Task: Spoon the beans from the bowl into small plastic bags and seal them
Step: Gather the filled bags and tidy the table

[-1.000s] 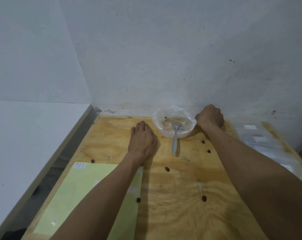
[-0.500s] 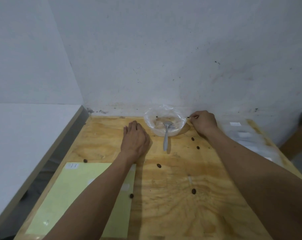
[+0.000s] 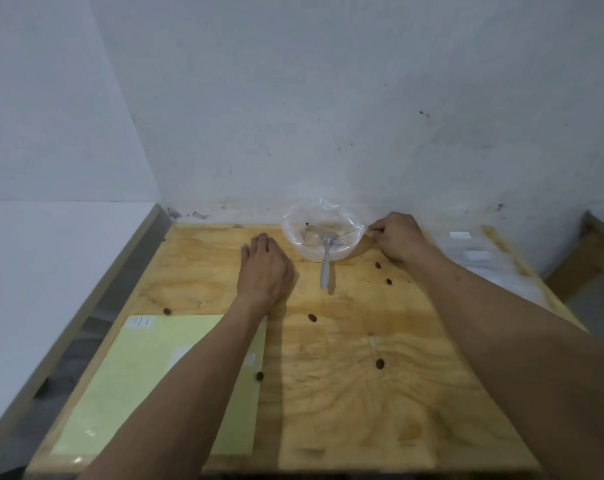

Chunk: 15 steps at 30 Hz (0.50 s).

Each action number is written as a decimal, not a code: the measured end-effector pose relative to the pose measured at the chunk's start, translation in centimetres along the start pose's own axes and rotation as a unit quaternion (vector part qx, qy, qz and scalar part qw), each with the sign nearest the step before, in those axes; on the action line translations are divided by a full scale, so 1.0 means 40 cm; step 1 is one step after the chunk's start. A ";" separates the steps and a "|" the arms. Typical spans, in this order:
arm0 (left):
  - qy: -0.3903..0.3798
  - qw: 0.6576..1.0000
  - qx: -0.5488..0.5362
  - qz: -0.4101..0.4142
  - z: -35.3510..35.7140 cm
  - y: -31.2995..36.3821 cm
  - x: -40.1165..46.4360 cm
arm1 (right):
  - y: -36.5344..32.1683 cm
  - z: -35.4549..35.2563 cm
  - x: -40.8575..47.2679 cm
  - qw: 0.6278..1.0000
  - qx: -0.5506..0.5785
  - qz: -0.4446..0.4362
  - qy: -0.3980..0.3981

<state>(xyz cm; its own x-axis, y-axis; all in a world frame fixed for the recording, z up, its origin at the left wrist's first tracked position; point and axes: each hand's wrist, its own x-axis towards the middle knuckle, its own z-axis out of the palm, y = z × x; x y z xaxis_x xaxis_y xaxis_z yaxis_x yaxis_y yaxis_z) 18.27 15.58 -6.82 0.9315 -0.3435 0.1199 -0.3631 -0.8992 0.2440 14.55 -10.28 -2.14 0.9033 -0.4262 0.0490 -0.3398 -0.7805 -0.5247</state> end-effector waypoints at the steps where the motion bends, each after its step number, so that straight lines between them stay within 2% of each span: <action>1: 0.003 1.000 -0.007 0.006 0.000 0.001 0.000 | 0.003 -0.011 -0.021 1.000 0.025 0.004 -0.001; 4: -0.003 0.998 -0.049 0.036 -0.001 0.002 0.001 | -0.002 -0.047 -0.084 0.997 0.068 0.018 -0.032; 7: -0.046 0.996 -0.057 0.053 -0.014 0.003 -0.008 | -0.015 -0.078 -0.135 0.991 0.088 0.020 -0.100; 11: -0.070 0.996 -0.027 0.056 -0.032 0.011 -0.022 | -0.027 -0.093 -0.149 0.990 0.007 -0.016 -0.140; 15: -0.083 0.995 -0.012 0.056 -0.040 0.014 -0.027 | -0.041 -0.089 -0.151 0.990 -0.002 -0.011 -0.142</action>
<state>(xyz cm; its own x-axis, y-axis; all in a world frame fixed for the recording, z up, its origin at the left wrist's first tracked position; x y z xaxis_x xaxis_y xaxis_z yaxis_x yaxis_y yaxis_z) 17.02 15.88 -5.28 0.8758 -0.4825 -0.0132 -0.4627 -0.8470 0.2616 8.72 -8.04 1.44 0.9476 -0.2638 -0.1803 -0.3195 -0.7903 -0.5228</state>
